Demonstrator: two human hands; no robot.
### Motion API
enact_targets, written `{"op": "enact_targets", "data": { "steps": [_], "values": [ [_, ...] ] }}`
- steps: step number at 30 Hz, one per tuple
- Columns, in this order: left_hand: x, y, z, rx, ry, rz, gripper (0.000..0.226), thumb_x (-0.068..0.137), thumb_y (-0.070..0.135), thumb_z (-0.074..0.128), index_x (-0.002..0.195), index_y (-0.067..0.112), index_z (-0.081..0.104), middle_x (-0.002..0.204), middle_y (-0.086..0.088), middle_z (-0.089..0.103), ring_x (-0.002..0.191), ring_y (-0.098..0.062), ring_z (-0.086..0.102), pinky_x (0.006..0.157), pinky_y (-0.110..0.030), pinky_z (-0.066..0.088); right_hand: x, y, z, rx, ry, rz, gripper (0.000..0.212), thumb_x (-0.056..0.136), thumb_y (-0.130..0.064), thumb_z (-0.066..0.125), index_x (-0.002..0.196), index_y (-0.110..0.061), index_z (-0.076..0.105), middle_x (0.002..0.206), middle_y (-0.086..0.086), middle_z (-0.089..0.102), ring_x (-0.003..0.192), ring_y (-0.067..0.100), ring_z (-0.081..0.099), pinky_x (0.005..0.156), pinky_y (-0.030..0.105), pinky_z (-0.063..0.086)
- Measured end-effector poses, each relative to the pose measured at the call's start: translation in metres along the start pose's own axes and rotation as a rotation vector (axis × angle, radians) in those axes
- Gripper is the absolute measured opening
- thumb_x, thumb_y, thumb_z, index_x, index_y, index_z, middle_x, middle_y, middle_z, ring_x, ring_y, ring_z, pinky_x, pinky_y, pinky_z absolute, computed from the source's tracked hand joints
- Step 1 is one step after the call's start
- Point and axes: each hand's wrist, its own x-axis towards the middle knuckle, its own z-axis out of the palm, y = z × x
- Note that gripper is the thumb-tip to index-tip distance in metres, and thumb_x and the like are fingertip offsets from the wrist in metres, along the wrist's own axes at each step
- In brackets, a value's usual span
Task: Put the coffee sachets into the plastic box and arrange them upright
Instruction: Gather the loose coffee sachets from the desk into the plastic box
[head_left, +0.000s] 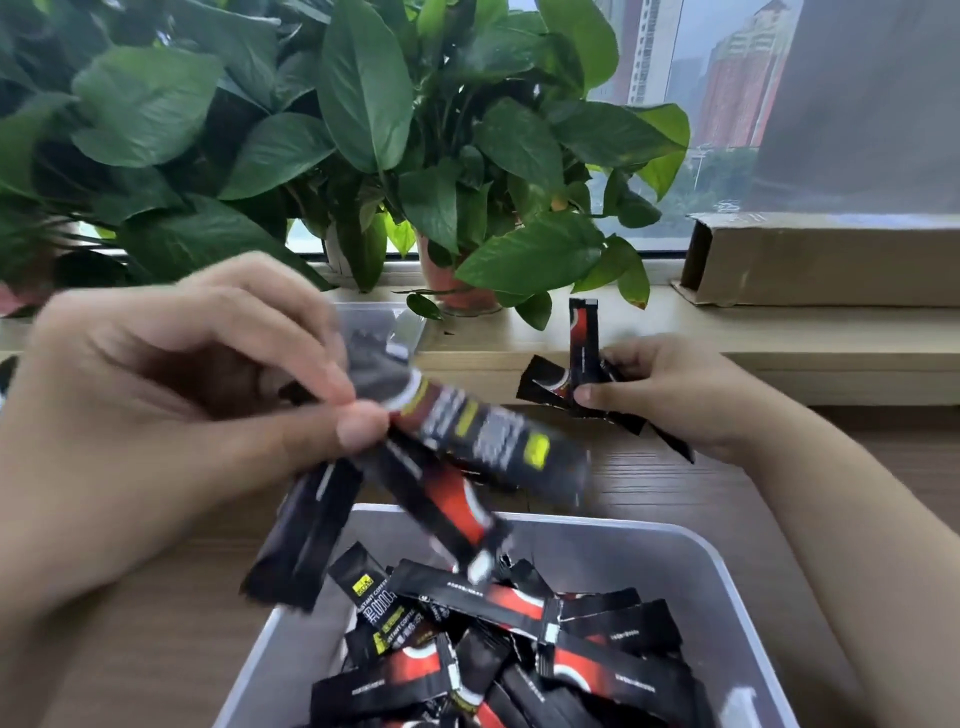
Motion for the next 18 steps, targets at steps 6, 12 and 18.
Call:
{"op": "enact_targets", "data": {
  "steps": [6,12,18],
  "values": [
    [-0.035,0.008,0.033,0.074,-0.375,-0.007,0.020,0.064,0.034,0.093,0.071,0.032,0.074,0.088,0.006,0.066,0.058,-0.016,0.065,0.052,-0.024,0.052,-0.046,-0.062,-0.005,-0.146,-0.063,-0.083,0.019,0.078,-0.031,0.081,0.094,-0.022,0.079,0.094,0.009,0.078,0.096,0.030,0.072,0.100,0.050,0.051],
    [-0.033,0.006,0.017,0.312,-0.452,0.043,0.013,0.082,0.022,0.079,0.072,0.026,0.071,0.091,0.012,0.067,0.064,-0.006,0.065,0.056,-0.011,0.048,-0.097,-0.097,0.012,-0.385,-0.352,-0.087,0.027,0.073,-0.050,0.078,0.095,-0.034,0.076,0.087,-0.002,0.078,0.084,0.024,0.073,0.091,0.051,0.054],
    [0.020,-0.036,0.014,0.431,-0.411,-0.126,0.005,0.083,0.029,0.075,0.079,0.026,0.073,0.078,0.010,0.072,0.077,-0.009,0.067,0.075,-0.032,0.054,-0.122,-0.082,0.042,-0.441,-0.382,-0.011,0.048,0.067,-0.047,0.086,0.111,-0.033,0.072,0.092,-0.020,0.074,0.079,-0.009,0.068,0.081,0.021,0.058]
  ]
}}
